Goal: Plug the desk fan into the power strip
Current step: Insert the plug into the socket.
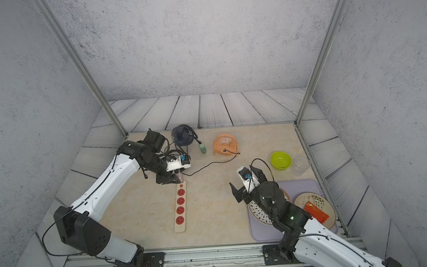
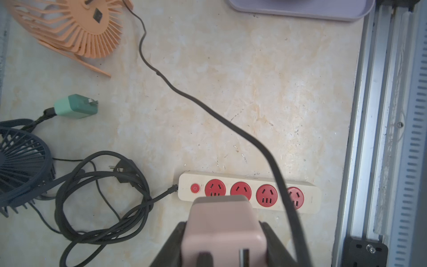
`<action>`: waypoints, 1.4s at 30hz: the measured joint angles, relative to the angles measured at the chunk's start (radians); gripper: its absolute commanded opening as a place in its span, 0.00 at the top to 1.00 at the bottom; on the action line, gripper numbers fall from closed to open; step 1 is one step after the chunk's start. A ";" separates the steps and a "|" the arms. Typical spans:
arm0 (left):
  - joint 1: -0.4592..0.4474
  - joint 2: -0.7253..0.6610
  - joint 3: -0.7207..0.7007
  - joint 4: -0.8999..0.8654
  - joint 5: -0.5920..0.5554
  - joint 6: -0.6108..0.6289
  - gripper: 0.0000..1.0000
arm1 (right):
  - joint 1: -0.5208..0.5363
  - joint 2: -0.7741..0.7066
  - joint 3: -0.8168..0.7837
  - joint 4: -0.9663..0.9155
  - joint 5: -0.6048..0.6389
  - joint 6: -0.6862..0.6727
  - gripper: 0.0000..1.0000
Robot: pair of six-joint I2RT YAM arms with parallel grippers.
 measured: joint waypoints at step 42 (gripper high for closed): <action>0.102 0.246 -0.195 0.187 0.004 0.235 1.00 | 0.000 0.047 -0.003 -0.042 0.116 0.000 0.01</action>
